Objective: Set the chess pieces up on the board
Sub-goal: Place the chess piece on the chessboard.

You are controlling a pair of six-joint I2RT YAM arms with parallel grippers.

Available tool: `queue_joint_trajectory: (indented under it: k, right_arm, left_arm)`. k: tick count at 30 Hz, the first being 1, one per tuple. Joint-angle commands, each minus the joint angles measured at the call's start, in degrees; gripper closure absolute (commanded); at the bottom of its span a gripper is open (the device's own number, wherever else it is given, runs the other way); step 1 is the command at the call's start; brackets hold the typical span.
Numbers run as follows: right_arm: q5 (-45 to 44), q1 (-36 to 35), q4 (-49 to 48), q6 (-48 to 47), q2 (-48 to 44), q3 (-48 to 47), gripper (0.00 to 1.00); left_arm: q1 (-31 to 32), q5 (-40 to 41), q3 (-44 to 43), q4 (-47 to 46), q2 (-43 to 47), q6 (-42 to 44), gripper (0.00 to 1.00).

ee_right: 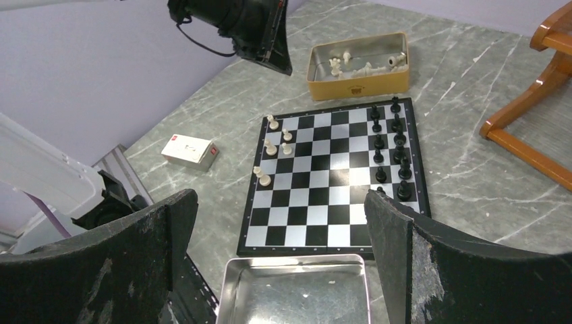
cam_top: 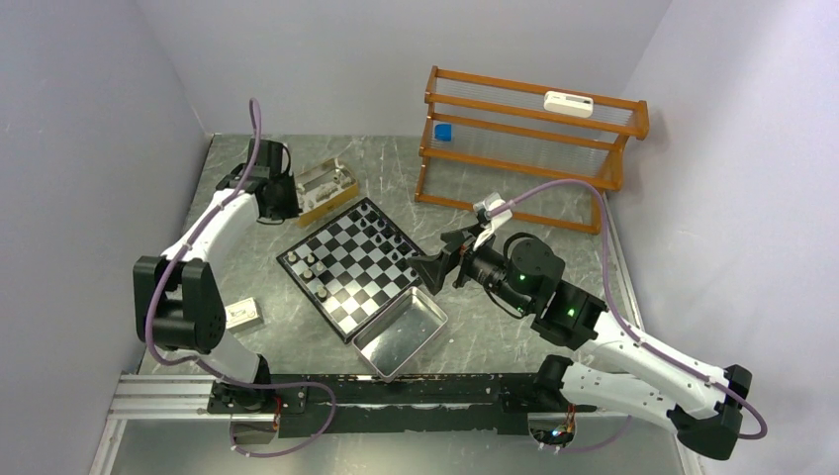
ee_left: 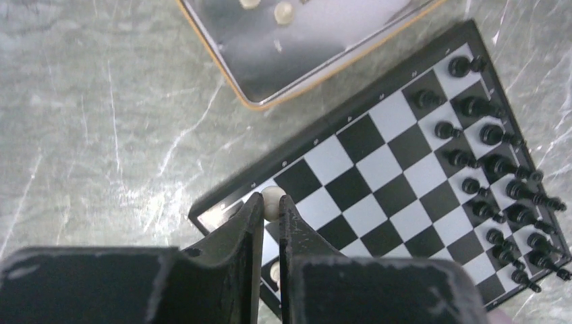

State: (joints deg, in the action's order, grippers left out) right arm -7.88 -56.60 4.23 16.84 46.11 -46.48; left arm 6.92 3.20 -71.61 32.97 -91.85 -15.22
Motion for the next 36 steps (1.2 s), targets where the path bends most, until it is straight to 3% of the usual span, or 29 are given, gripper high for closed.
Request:
queue_joint_trajectory:
  k: [1, 11, 36]
  right_arm:
    - [0.73, 0.09, -0.40, 0.70, -1.46, 0.60, 0.00]
    - [0.63, 0.11, -0.36, 1.62, -3.16, 1.48, 0.00]
    - [0.69, 0.13, -1.32, 0.84, -3.30, 1.74, 0.00]
  left_arm:
    - [0.27, -0.65, 4.51, 0.94, 4.06, -0.68, 0.86]
    - [0.28, -1.47, 9.42, -1.92, 2.75, -0.64, 0.86]
    - [0.38, -2.26, 8.35, -2.69, -5.12, -1.00, 0.86]
